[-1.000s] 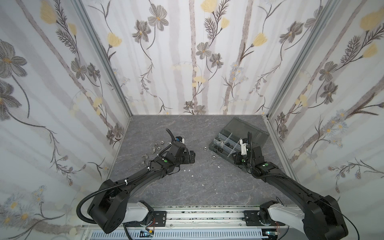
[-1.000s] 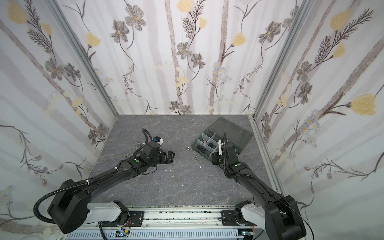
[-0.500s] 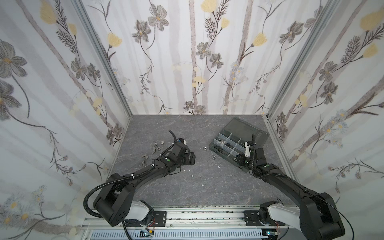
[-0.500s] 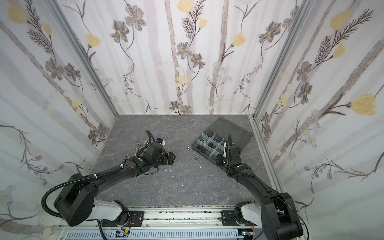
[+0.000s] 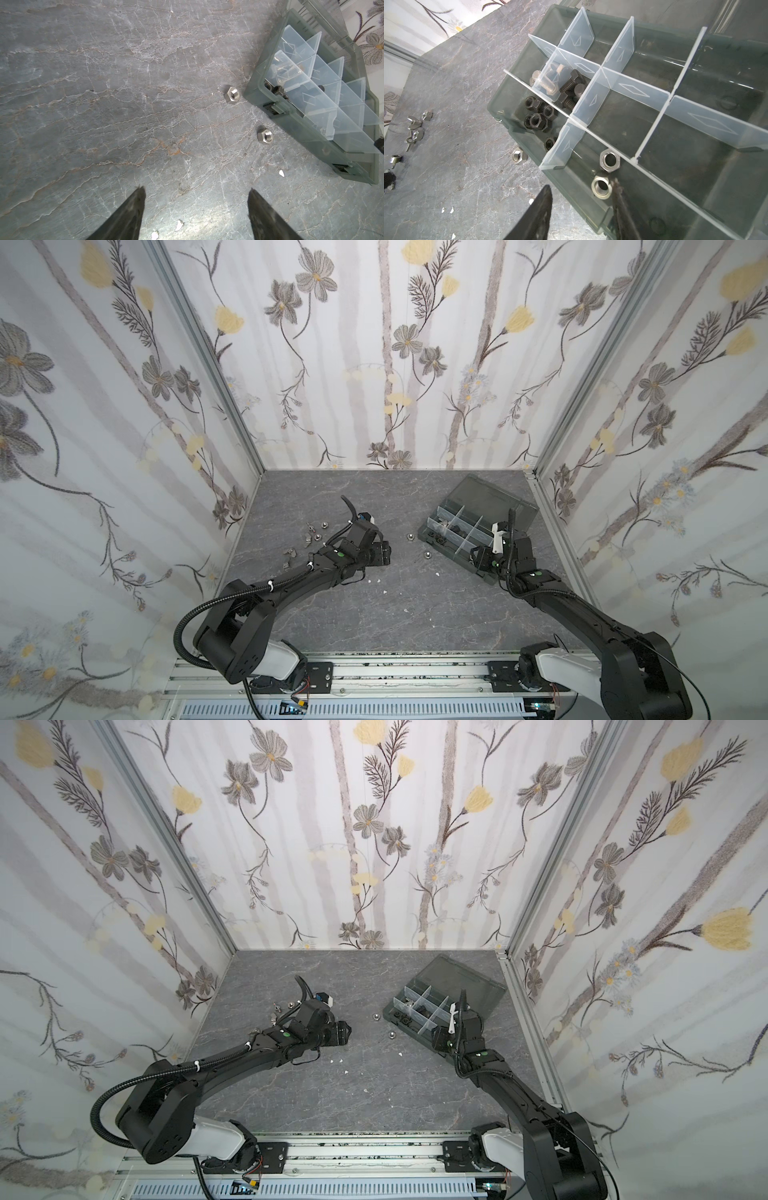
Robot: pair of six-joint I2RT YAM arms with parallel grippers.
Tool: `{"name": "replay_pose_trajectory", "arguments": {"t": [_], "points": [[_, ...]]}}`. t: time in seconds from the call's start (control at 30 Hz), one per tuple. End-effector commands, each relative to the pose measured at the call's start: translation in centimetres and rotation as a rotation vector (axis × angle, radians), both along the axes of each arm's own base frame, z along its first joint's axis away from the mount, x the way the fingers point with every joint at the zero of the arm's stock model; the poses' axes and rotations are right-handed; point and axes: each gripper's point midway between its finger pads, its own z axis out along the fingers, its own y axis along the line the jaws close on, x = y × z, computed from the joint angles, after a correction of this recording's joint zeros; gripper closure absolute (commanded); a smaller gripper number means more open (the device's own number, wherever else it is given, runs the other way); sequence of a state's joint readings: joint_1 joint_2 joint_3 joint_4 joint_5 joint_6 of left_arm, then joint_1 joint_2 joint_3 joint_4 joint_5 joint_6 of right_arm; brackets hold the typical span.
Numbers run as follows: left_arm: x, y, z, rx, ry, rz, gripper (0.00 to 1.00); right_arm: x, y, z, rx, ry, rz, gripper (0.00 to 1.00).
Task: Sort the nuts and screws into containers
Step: 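Open the right gripper over the silver-nut compartment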
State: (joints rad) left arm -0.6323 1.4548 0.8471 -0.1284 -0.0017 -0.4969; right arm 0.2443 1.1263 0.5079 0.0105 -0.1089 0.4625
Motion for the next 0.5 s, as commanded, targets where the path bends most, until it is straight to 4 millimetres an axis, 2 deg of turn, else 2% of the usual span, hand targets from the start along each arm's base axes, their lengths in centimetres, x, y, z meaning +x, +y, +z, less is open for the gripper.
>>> {"name": "replay_pose_trajectory", "arguments": {"t": [0.0, 0.23, 0.47], "points": [[0.4, 0.3, -0.2, 0.043, 0.000, 0.006, 0.24, 0.3, 0.3, 1.3, 0.024, -0.057, 0.005, 0.48], [1.3, -0.9, -0.9, 0.060, 0.022, -0.017, 0.24, -0.1, 0.8, 3.4, 0.056, -0.141, 0.040, 0.43], [2.6, -2.3, -1.9, 0.094, 0.051, -0.038, 0.23, -0.8, 1.6, 5.0, 0.089, -0.218, 0.104, 0.31]]}}
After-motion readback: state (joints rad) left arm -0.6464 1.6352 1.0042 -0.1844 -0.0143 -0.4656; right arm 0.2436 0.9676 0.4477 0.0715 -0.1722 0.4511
